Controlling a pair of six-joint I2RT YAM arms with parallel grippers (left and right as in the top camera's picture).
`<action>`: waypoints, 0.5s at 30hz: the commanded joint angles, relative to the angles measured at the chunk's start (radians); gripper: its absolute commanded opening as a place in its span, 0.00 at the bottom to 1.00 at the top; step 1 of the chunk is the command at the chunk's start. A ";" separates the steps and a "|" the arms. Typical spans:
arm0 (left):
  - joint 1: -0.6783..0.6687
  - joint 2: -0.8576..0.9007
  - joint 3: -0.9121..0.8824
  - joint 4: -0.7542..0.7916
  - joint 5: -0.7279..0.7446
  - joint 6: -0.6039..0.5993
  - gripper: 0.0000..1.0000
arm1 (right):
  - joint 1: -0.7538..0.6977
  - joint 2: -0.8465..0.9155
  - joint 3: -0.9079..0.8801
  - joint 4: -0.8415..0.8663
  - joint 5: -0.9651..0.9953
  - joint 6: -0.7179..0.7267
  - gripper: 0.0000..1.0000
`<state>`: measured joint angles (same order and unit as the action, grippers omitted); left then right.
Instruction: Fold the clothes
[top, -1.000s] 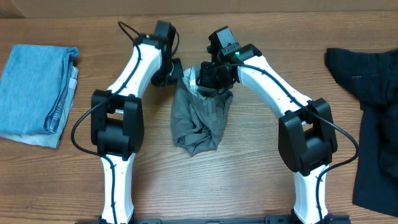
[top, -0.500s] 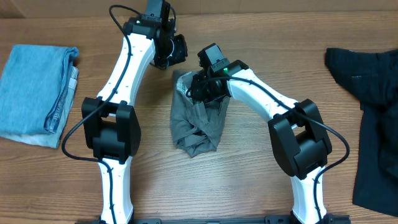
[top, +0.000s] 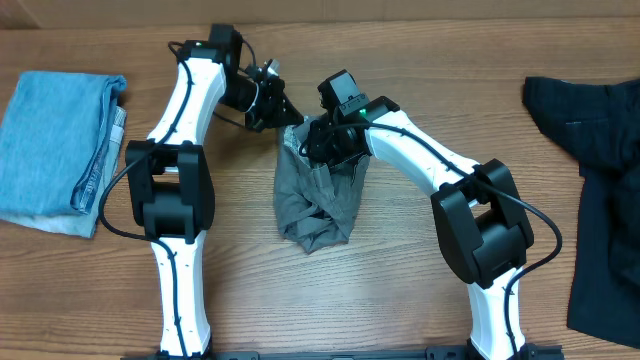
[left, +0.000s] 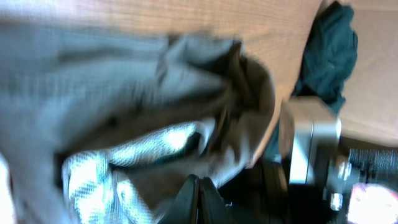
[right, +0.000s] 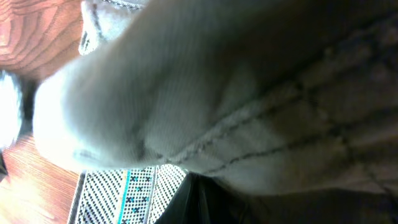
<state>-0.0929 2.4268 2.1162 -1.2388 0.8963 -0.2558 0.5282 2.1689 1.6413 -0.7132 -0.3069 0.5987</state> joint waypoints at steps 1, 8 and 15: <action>0.024 0.006 -0.003 -0.047 0.066 0.117 0.04 | 0.016 -0.012 -0.026 -0.013 0.010 0.004 0.04; 0.011 0.006 -0.003 -0.095 0.016 0.196 0.06 | 0.016 -0.012 -0.026 -0.014 0.022 0.004 0.04; -0.077 0.006 -0.003 0.037 -0.186 0.039 0.13 | 0.016 -0.012 -0.026 -0.033 0.021 0.004 0.04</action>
<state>-0.1452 2.4268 2.1155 -1.2385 0.7944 -0.1329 0.5308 2.1689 1.6413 -0.7238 -0.2977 0.5991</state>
